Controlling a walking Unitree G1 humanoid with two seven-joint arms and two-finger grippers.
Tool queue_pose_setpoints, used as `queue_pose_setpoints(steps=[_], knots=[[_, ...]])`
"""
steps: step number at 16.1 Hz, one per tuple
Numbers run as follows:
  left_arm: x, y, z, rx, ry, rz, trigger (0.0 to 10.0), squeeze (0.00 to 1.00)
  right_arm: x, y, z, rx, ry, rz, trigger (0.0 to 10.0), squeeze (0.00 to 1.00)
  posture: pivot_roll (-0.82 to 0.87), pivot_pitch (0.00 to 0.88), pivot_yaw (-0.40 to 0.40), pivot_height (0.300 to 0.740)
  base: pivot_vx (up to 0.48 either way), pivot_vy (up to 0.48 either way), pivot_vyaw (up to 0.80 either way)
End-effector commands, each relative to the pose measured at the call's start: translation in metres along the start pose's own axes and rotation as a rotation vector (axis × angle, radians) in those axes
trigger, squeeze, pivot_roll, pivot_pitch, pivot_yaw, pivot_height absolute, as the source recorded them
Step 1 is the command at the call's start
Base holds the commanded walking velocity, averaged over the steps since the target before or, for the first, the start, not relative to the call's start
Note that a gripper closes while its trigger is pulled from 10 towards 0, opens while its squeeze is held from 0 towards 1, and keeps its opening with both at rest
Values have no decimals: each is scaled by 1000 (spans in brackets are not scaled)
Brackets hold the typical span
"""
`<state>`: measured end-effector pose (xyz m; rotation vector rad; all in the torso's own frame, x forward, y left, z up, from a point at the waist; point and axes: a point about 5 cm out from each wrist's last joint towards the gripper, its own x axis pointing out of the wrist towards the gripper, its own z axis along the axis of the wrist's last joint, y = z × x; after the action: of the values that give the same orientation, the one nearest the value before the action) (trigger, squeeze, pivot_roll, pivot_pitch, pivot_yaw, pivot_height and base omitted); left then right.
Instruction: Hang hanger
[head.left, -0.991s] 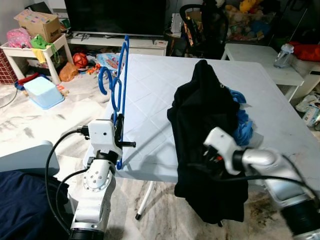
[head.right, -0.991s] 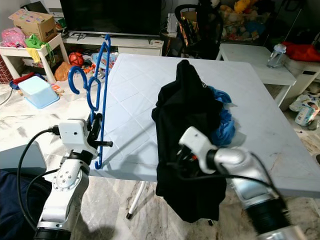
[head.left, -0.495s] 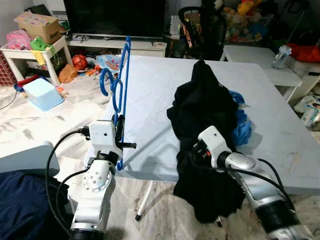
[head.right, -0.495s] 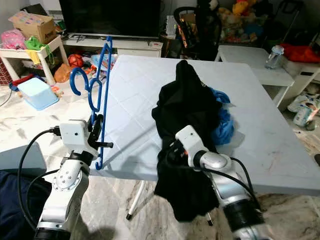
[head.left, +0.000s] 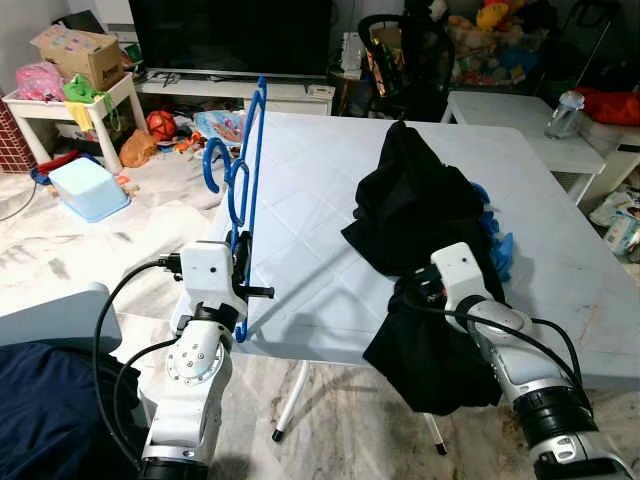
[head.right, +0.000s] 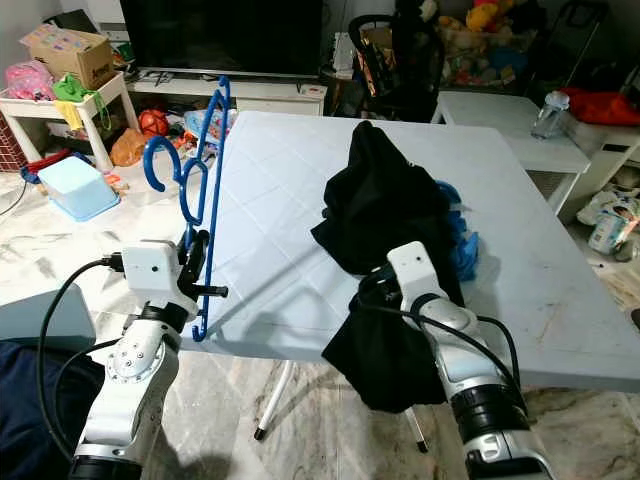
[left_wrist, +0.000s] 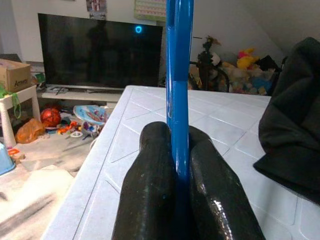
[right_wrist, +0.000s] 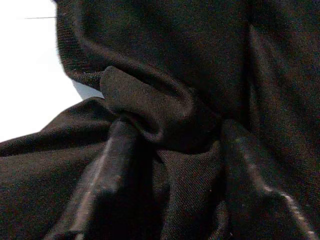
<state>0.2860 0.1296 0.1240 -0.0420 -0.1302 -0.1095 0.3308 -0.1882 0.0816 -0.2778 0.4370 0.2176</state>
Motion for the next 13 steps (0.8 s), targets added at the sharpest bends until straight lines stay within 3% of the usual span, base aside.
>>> queue_pose_setpoints(steps=[1, 6, 8, 10, 12, 13], knots=[[-8, 3, -23, 3, 122, 6, 10000, 0, 1, -8, -8, 54, 42, -55, 0, 0, -76, 0, -54, 740, 0, 0, 0], [-5, 3, -22, 6, 117, 11, 10000, 0, 9, -16, 3, 209, 2, -136, 0, 0, -72, 0, -57, 740, 0, 0, 0], [-4, 3, -22, 3, 118, 9, 10000, 0, 16, -20, 16, 323, -26, -182, 0, 0, -78, 0, -55, 740, 0, 0, 0], [-3, 2, -22, 2, 117, 8, 10000, 0, 21, -20, 28, 354, -45, -193, 0, 0, -79, 0, -54, 740, 0, 0, 0], [-2, -1, -22, 0, 113, 4, 10000, 0, 28, -18, 55, 432, -102, -204, 0, 0, -75, 0, -56, 740, 0, 0, 0], [-2, -1, -21, 0, 109, 5, 10000, 0, 31, -18, 82, 489, -165, -206, 0, 0, -69, 0, -59, 740, 0, 0, 0]])
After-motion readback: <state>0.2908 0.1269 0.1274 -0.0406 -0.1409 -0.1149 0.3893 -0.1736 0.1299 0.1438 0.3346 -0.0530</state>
